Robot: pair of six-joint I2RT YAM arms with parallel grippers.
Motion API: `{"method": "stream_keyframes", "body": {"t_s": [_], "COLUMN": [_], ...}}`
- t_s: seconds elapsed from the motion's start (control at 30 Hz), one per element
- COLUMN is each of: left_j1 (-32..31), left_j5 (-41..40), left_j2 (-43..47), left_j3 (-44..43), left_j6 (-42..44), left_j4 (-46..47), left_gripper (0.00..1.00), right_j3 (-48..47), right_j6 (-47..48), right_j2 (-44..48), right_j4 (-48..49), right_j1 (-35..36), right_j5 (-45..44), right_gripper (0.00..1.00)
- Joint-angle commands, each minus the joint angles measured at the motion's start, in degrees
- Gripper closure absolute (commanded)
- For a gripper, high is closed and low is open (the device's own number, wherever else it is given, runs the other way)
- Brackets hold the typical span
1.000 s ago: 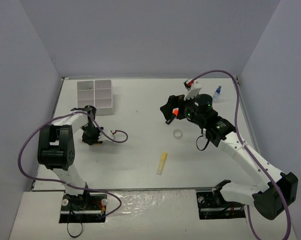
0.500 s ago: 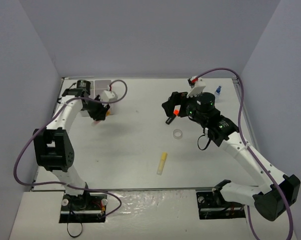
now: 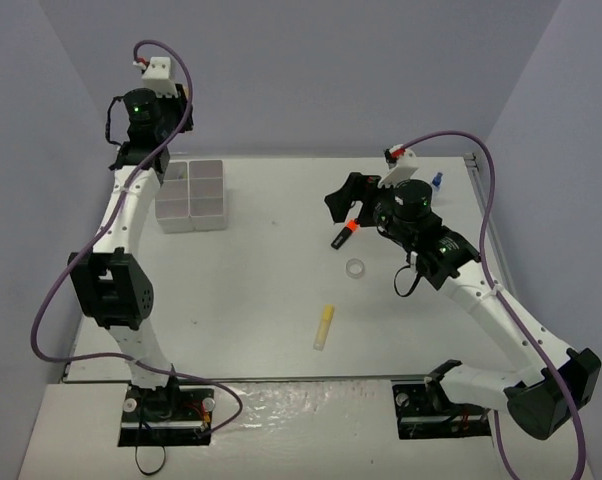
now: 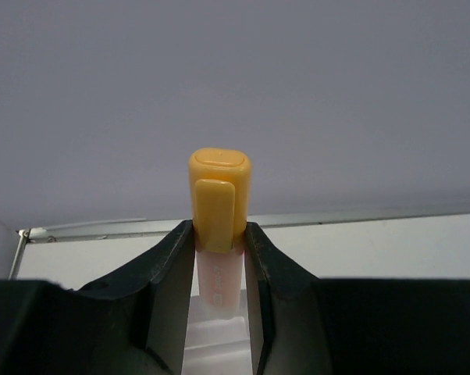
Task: Sort the stationery into containers
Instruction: Place the pen in the storage box.
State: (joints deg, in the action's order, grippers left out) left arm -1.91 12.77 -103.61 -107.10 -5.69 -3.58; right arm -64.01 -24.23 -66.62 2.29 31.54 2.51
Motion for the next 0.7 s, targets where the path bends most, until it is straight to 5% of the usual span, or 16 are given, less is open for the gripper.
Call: {"method": "stream_keyframes", "body": {"t_s": [0.0,0.23,0.67], "left_j1": [-0.1,-0.8,-2.3], "left_j5": [-8.6,-6.4,-7.0], "left_j2": [-3.7,-4.8,-7.9], "left_j3": [3.5,14.0,24.6], "left_j6": [-8.7,-8.2,-2.4], "left_j4": [19.9,35.1,49.1], "left_gripper": [1.00,1.00,1.00], "right_j3": [-2.7,-3.1,-3.1], "right_j6": [-1.5,-1.8,-1.4], "right_j2": [2.7,2.3,3.1], "right_j4": [3.2,2.8,1.6], "right_j1": [0.4,0.4,0.4], "right_j5": [-5.1,-6.5,-7.5], "right_gripper": [0.06,0.06,0.07]}}
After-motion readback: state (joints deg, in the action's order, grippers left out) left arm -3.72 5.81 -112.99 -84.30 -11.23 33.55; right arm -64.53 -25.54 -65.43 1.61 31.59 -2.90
